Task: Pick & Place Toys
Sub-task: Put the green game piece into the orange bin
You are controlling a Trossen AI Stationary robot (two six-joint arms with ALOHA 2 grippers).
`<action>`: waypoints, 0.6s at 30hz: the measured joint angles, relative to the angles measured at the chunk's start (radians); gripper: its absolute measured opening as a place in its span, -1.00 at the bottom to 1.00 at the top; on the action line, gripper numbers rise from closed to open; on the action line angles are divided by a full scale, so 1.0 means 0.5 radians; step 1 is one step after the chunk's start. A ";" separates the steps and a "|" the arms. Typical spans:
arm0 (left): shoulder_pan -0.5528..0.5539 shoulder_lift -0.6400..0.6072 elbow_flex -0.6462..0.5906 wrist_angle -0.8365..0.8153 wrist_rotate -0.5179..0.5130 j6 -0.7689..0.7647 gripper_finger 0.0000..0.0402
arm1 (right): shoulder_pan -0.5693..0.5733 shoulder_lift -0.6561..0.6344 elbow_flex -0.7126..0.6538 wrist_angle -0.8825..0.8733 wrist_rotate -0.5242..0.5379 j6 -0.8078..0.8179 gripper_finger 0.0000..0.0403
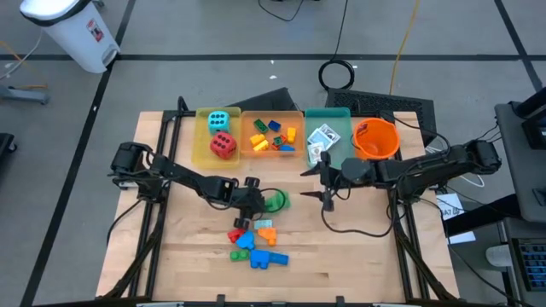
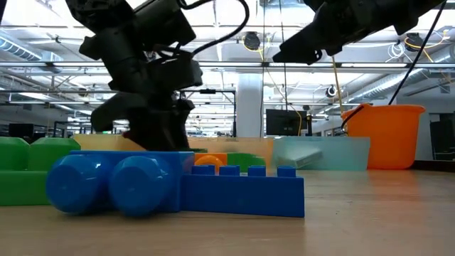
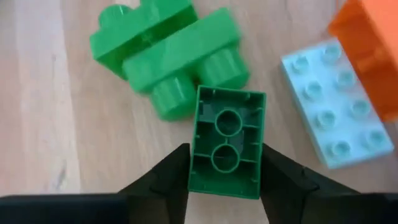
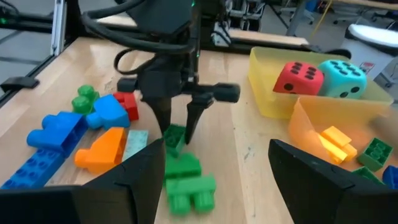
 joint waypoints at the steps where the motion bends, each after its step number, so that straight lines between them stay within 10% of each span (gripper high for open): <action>1: 0.000 0.000 0.000 0.027 -0.006 0.006 -0.24 | -0.007 0.000 0.000 0.018 0.000 0.001 0.26; 18: 0.158 -0.075 -0.001 0.259 -0.273 0.051 -0.26 | -0.033 0.477 -0.001 0.398 0.003 -0.169 0.26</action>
